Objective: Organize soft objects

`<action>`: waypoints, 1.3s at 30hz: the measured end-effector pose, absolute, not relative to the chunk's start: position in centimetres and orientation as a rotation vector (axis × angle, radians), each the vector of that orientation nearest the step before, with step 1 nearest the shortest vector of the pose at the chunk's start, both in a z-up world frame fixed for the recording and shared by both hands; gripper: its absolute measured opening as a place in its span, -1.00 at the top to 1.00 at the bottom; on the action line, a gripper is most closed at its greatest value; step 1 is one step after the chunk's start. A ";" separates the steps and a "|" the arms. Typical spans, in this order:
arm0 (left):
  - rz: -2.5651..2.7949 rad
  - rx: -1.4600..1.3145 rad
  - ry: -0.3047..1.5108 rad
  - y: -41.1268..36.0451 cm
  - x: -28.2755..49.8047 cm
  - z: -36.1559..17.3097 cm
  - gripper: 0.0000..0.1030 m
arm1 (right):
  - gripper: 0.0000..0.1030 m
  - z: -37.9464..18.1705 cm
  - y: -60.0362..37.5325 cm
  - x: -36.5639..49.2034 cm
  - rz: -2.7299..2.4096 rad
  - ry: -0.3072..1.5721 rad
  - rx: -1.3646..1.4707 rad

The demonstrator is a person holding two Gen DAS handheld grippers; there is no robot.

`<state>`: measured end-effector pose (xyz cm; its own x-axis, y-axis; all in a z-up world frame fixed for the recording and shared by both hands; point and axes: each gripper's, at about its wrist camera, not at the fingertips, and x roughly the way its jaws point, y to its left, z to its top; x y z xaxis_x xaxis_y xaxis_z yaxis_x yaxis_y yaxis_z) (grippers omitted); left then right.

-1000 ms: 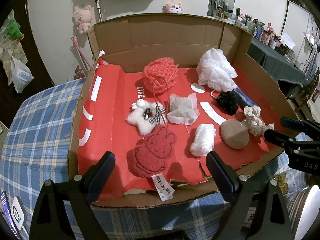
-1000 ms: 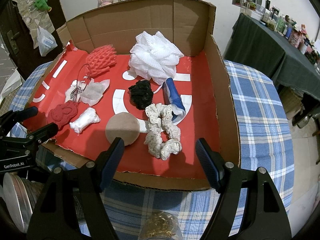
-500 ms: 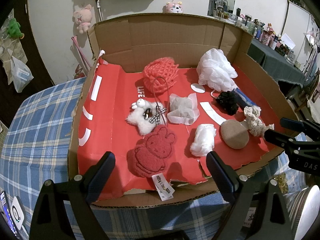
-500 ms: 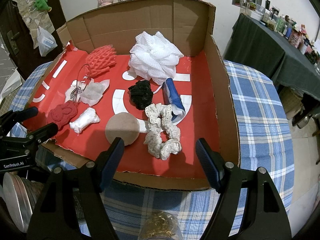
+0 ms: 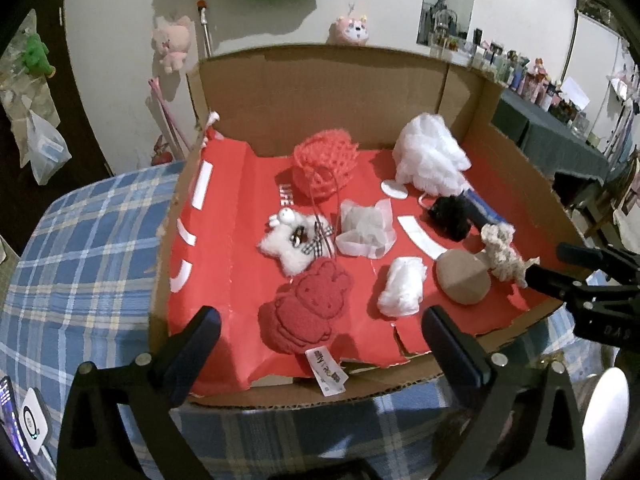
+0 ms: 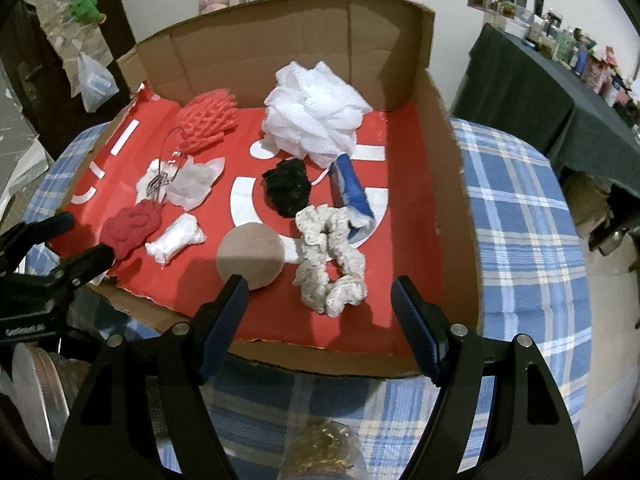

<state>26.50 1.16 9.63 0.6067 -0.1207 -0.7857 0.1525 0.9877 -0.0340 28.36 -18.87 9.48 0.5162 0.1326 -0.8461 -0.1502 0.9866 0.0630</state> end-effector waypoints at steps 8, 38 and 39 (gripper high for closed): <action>-0.151 0.000 0.813 2.3 24.1 13.0 -0.99 | -0.42 14.2 -18.9 26.1 0.173 0.883 -0.034; -0.190 -0.006 0.577 0.9 5.9 12.3 -1.00 | -0.75 14.5 -17.9 6.4 0.144 0.594 -0.034; -0.192 -0.007 0.592 0.7 5.9 11.7 -1.00 | -0.75 13.9 -17.8 6.2 0.143 0.605 -0.031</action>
